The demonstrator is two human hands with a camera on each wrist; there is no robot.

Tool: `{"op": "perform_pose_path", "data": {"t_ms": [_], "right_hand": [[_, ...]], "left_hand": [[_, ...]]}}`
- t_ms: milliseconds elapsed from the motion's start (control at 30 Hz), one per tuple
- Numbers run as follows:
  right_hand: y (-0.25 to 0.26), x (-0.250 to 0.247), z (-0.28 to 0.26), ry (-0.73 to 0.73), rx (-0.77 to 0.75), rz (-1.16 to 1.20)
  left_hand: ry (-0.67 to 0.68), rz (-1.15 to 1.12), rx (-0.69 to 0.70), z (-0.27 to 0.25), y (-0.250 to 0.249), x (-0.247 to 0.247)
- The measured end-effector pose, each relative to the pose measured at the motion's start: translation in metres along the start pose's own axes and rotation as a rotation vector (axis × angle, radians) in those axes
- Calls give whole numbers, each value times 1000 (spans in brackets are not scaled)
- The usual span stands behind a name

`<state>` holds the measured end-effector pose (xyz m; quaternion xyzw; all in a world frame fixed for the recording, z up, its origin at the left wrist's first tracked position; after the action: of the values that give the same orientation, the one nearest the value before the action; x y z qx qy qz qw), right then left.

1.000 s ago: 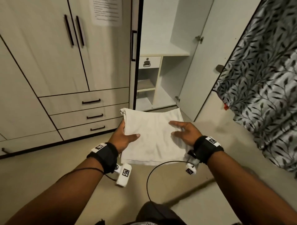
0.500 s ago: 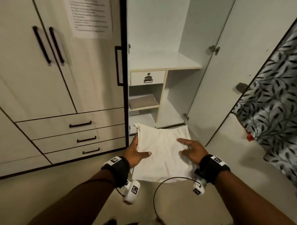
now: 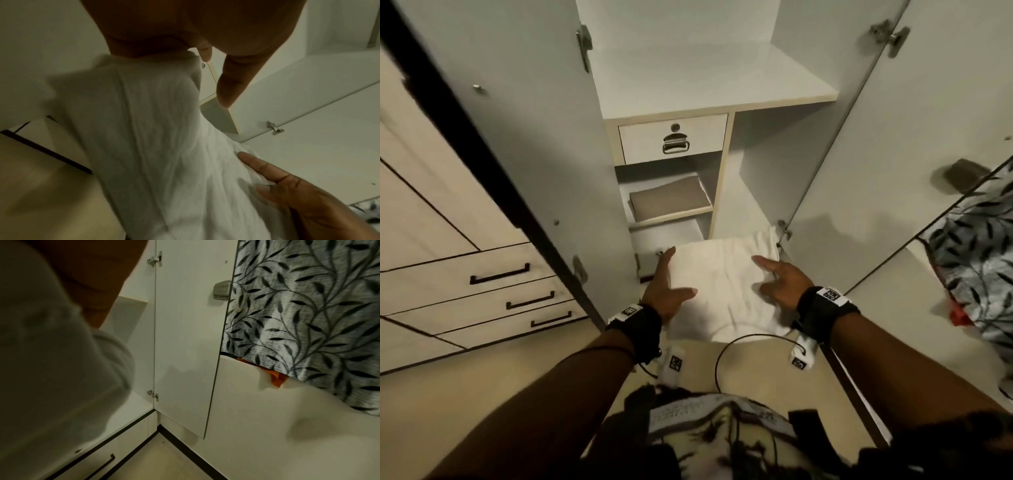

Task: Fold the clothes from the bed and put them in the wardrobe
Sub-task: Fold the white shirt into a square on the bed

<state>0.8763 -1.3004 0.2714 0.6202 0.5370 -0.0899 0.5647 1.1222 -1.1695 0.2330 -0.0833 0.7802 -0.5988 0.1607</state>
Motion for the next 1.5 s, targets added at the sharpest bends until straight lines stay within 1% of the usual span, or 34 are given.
{"op": "perform_pose_path", "data": {"t_ms": [67, 133, 233, 333, 400, 500, 533, 600, 633, 700, 767, 800, 833, 867, 933, 967, 1000, 1033, 1067, 1100, 1133, 1167, 1200, 1267, 1333, 1400, 1467, 1500], "right_hand": [[-1, -10, 35, 36, -11, -36], [-3, -15, 61, 61, -26, -46], [-4, -16, 118, 109, -15, -75], [-7, -12, 189, 229, -41, -161], [-9, -4, 233, 297, -83, -248], [-13, 14, 316, 381, -99, -301], [-9, 18, 338, 381, -97, -310], [-3, 25, 390, 352, -142, -320], [3, 27, 413, 315, -170, -305], [17, 29, 464, 204, -214, -243], [31, 30, 509, 103, -215, -148], [38, 31, 530, 58, -206, -122], [44, 36, 550, 27, -196, -124], [49, 40, 565, -2, -197, -140], [55, 52, 598, -47, -189, -169], [55, 57, 609, -54, -174, -210], [54, 62, 619, -32, -150, -259], [50, 69, 627, 9, -112, -287], [45, 76, 630, 69, -70, -321], [38, 85, 629, 113, -65, -371], [32, 93, 624, 101, -133, -440], [24, 102, 619, 9, -242, -511], [14, 109, 614, -41, -327, -568], [-4, 121, 613, -70, -383, -619], [-10, 122, 620, -6, -365, -594], [-13, 120, 626, 88, -354, -568], [-14, 114, 623, 165, -353, -568], [-15, 110, 615, 195, -339, -571]], "left_hand": [[22, 48, -3, 35, 2, -1], [56, 102, -26, 56, 4, -1], [-17, 104, -156, 95, 13, -9], [-83, 201, -252, 142, 27, -11], [-99, 250, -285, 169, 40, -10], [-189, 259, -336, 227, 70, -12], [-221, 279, -342, 243, 74, -15], [-296, 283, -328, 282, 86, -23], [-340, 269, -311, 301, 87, -30], [-427, 250, -234, 348, 89, -52], [-526, 258, -135, 395, 86, -77], [-570, 236, -83, 418, 83, -89], [-604, 266, -46, 439, 85, -100], [-635, 315, -42, 457, 88, -112], [-633, 571, -107, 489, 102, -136], [-643, 695, -98, 500, 107, -145], [-696, 740, -89, 509, 118, -153], [-657, 848, -85, 514, 128, -154], [-565, 903, -104, 518, 139, -147], [-476, 1008, -126, 518, 150, -135], [-407, 1033, -138, 513, 155, -119], [-361, 991, -118, 505, 159, -101], [-318, 969, -96, 498, 162, -84], [-258, 949, -153, 487, 177, -67], [-251, 956, -213, 485, 187, -71], [-187, 964, -289, 490, 191, -84], [-136, 947, -384, 487, 183, -91], [-132, 924, -438, 482, 176, -90]]}}
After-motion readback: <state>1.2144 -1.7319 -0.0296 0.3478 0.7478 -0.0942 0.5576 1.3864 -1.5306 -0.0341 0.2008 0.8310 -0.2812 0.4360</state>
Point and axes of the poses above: each hand's wrist, its own z-axis towards the middle knuckle, its own x-axis out of the palm, y = z × x, the point moved 3 cm from there along z, towards the middle knuckle, and after that the axes turned 5 degrees about -z, right-handed, at the moved point
